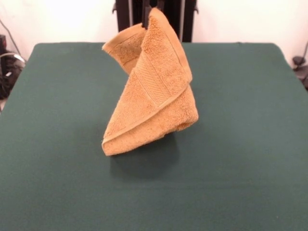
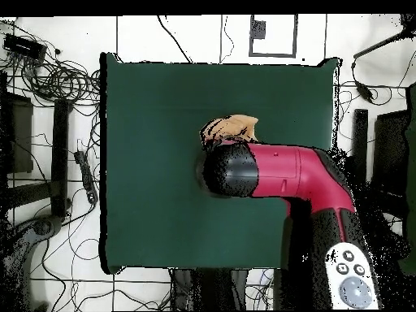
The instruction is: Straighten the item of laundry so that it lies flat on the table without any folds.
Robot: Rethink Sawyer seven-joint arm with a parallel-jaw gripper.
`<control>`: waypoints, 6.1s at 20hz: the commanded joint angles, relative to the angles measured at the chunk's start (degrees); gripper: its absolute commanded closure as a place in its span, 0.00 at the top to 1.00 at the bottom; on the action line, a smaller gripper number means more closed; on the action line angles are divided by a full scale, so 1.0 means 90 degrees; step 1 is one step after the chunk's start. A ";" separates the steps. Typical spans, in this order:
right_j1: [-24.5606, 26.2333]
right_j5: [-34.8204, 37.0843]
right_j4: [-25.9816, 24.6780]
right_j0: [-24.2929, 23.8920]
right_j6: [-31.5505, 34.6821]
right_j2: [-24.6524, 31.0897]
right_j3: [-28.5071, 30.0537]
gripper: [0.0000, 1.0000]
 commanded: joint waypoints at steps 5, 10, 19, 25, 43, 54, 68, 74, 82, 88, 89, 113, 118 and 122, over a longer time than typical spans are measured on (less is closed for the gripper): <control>0.0114 0.0170 -0.0314 0.0899 0.0693 -0.0083 0.0361 0.00; 0.0222 0.0007 -0.0408 0.1224 0.0996 -0.0420 0.0285 0.00; 0.0580 -0.0779 -0.0525 0.1576 0.1300 -0.0843 0.0317 0.00; 0.1025 -0.2138 -0.0713 0.1882 0.1581 -0.1301 0.0451 0.00; 0.2032 -0.3408 -0.0204 0.3514 0.1872 -0.3499 -0.0103 0.00; 0.2787 -0.2999 0.0443 0.4569 0.2170 -0.4752 -0.0624 0.00; 0.3633 -0.2390 0.1733 0.5515 0.2427 -0.5822 -0.0928 0.00; 0.4277 -0.2474 0.2209 0.5896 0.2611 -0.6229 -0.1095 0.00; 0.4790 -0.2696 0.2779 0.6151 0.2803 -0.6441 -0.1104 0.00; 0.5088 -0.2776 0.3287 0.6336 0.3095 -0.6495 -0.1006 0.00; 0.5071 -0.2754 0.3326 0.6364 0.3076 -0.6513 -0.0978 0.00; 0.4881 -0.2036 0.3701 0.6503 0.2807 -0.6473 -0.1135 0.00; 0.4810 -0.1959 0.3864 0.6530 0.2912 -0.6339 -0.1081 0.00; 0.4596 -0.2079 0.3975 0.6419 0.2853 -0.5964 -0.0946 0.00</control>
